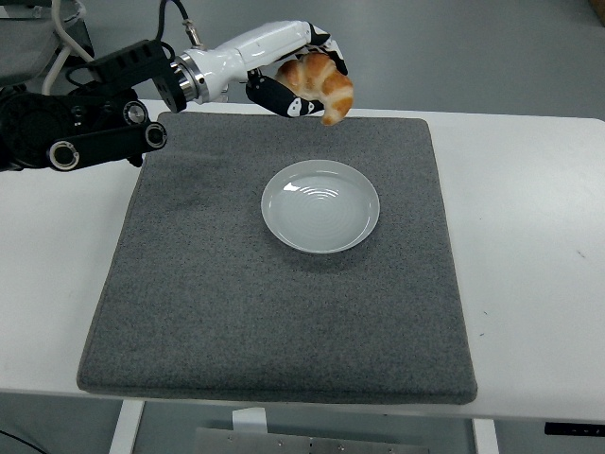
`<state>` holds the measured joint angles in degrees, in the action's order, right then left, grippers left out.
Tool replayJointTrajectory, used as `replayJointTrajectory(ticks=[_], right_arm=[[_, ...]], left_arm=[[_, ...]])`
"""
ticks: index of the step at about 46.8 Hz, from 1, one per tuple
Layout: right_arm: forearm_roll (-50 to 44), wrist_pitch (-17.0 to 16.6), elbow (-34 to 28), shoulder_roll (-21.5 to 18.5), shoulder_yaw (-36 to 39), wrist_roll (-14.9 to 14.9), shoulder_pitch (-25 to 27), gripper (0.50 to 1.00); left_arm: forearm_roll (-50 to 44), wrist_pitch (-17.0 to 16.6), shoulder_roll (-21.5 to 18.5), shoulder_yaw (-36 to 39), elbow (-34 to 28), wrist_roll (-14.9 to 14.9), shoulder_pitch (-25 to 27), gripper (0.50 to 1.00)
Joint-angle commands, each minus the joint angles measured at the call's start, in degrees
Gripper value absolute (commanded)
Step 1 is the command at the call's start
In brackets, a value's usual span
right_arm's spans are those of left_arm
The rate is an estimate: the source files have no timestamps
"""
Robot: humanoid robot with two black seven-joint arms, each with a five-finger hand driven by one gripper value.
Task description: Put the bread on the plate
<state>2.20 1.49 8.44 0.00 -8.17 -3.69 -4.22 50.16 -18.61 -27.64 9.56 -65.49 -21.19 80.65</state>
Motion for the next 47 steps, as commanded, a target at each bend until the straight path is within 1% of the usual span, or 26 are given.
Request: replayJointTrajectory(ticks=[1,10,20,27,34,47], right_arm=[[0.0,0.0,0.0,0.0,0.0,0.0,0.0,0.930],[0.0,0.0,0.0,0.0,-0.1,0.0,0.1,0.930],[0.0,0.0,0.0,0.0,0.0,0.0,0.1,0.930],[0.0,0.0,0.0,0.0,0.0,0.0,0.1,0.930],[0.0,0.0,0.0,0.0,-0.1,0.0,0.1,0.930],[0.0,0.0,0.0,0.0,-0.1,0.0,0.2,0.930]], left_arm=[[0.1,-1.2,1.8,0.2,0.4,0.0,-2.2,0.500],[1.6,-3.5,4.2,0.3,1.2,-0.1,-8.3,0.500],[2.1,-4.1,5.6,0.4,3.4,-0.2,-13.5,0.500],[2.7,-5.0,7.3,0.4,5.9,-0.2,-15.5,0.500],[2.7,-5.0,9.6,0.4,8.6,-0.5,-17.2,0.500],[1.9,-5.2,11.1,-0.1,11.6,-0.9,-18.4,0.500]])
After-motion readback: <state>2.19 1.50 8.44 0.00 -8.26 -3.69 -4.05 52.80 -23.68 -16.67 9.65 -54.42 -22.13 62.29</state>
